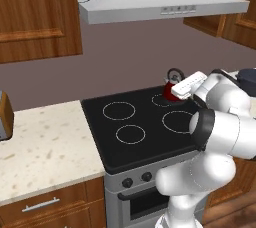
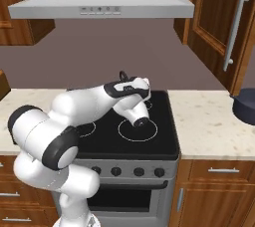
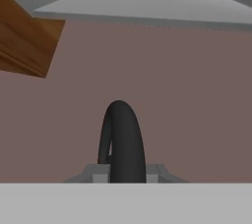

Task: Pick the kettle from the cabinet and place it on a stove burner. Then pick the pot from the counter and place it on another stove burner. Finally, turn both burners on.

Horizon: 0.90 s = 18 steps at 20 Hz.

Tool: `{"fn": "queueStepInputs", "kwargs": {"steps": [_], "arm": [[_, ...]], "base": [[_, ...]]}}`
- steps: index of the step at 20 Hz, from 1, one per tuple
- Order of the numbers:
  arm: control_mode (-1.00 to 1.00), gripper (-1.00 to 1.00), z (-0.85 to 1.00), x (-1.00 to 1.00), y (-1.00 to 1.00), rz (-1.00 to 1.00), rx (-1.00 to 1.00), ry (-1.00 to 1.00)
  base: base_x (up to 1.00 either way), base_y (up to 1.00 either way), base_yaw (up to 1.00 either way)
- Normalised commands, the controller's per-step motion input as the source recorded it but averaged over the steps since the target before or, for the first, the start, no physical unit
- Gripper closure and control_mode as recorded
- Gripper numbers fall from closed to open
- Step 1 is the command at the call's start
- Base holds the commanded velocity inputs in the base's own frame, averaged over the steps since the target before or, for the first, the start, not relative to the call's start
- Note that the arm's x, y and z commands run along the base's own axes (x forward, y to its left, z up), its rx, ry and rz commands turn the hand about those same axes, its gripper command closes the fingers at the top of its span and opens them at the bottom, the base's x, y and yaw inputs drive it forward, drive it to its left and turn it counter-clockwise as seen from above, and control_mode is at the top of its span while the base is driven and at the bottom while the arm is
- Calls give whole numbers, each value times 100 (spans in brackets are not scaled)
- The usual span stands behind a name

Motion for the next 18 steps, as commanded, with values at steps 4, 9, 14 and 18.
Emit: {"fn": "queueStepInputs", "kwargs": {"steps": [4, 9, 14, 18], "arm": [[-100, 100, -11, 12, -6, 0, 0, 0], [-100, 100, -13, 12, -3, 0, 0, 0], [-100, 100, -14, 16, 0, 0, 0, 0], [-100, 100, -7, 17, 0, 0, 1, 0]], "base": [[0, 0, 0], [0, 0, 0], [0, 0, 0], [0, 0, 0]]}}
